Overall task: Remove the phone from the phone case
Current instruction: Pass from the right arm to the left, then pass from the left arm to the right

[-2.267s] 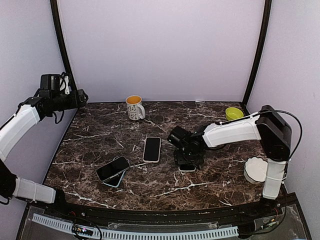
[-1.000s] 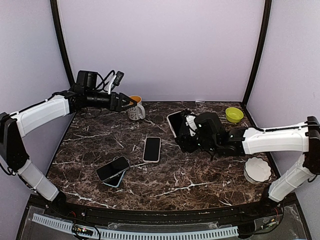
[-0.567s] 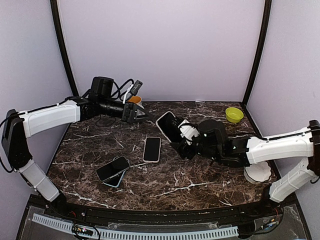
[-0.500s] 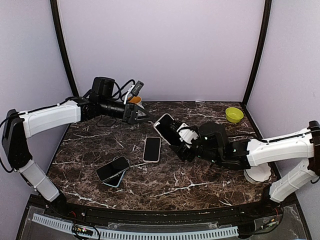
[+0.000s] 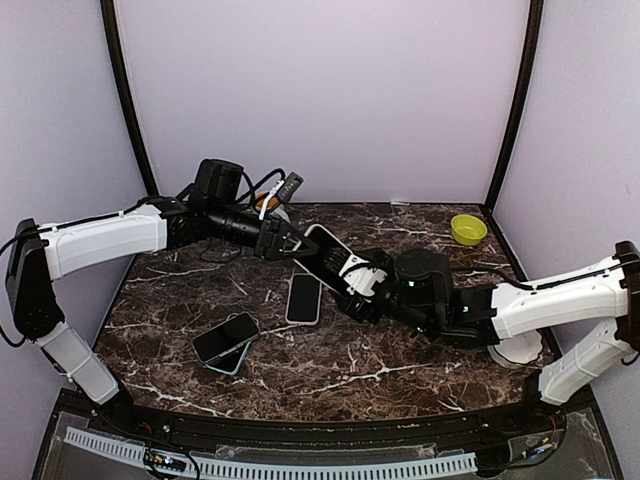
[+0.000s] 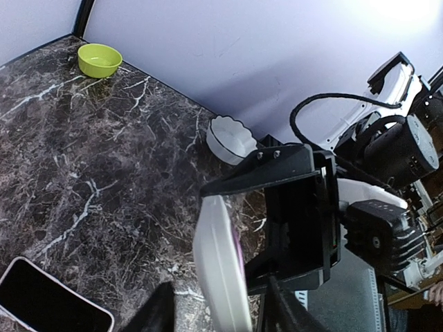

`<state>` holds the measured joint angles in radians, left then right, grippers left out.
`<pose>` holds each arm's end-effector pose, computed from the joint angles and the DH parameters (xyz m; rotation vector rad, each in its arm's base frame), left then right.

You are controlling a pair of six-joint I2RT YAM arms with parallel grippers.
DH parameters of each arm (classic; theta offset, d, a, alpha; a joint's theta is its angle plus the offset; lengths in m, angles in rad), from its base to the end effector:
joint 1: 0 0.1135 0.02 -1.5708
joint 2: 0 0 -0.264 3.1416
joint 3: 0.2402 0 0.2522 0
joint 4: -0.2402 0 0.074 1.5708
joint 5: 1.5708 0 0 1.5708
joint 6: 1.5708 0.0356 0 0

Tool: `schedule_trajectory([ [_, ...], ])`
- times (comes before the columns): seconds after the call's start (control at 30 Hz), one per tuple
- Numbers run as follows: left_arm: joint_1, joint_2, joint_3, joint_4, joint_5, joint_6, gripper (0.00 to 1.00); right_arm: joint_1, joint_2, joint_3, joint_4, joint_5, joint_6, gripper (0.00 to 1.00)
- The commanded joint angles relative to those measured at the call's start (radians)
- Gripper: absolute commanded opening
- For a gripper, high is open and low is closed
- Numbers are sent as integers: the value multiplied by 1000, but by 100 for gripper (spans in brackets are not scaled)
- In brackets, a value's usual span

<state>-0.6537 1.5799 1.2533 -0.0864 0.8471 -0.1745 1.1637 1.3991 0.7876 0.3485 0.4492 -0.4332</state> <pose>0.2720 -0.2419 0.3166 1.0511 1.8097 -1.3565 0.1379 0.2807 0.2545 -1.0583 1.4665 0.1075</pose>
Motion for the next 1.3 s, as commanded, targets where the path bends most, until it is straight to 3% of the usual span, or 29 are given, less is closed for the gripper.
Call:
schedule_trajectory([
  [0.0,-24,-3,26,-31,-7,15,40,27,8,56,131,51,-38,0],
  [0.1,-34,0,36,-39,-24,8,5,35,16,67,133,68,-46,0],
  [0.17,-35,-1,35,-35,-35,2,0,37,17,70,138,79,-37,0],
  [0.2,-35,-3,33,-34,-37,1,0,37,16,69,145,97,-26,9],
  [0.23,-34,-6,31,-32,-40,1,0,37,15,66,152,113,-14,33],
  [0.27,-35,-12,29,-29,-42,2,0,37,14,60,166,129,-1,64],
  [0.3,-35,-17,26,-25,-49,4,0,36,12,55,178,147,16,85],
  [0.33,-36,-28,24,-24,-53,8,0,37,6,51,177,158,37,96],
  [0.6,-37,-141,-6,-47,-199,140,0,20,-105,64,-57,113,234,99],
  [0.8,-37,-242,-72,-43,-288,311,0,-92,-201,90,-199,-145,432,99],
  [1.03,-36,-338,-192,54,-289,451,0,-110,-255,110,-255,-355,350,98],
  [1.13,-37,-392,-324,198,-185,549,0,-111,-294,58,-211,-435,284,98],
  [1.27,-38,-448,-396,295,-74,581,0,-111,-360,-63,-102,-677,146,99],
])
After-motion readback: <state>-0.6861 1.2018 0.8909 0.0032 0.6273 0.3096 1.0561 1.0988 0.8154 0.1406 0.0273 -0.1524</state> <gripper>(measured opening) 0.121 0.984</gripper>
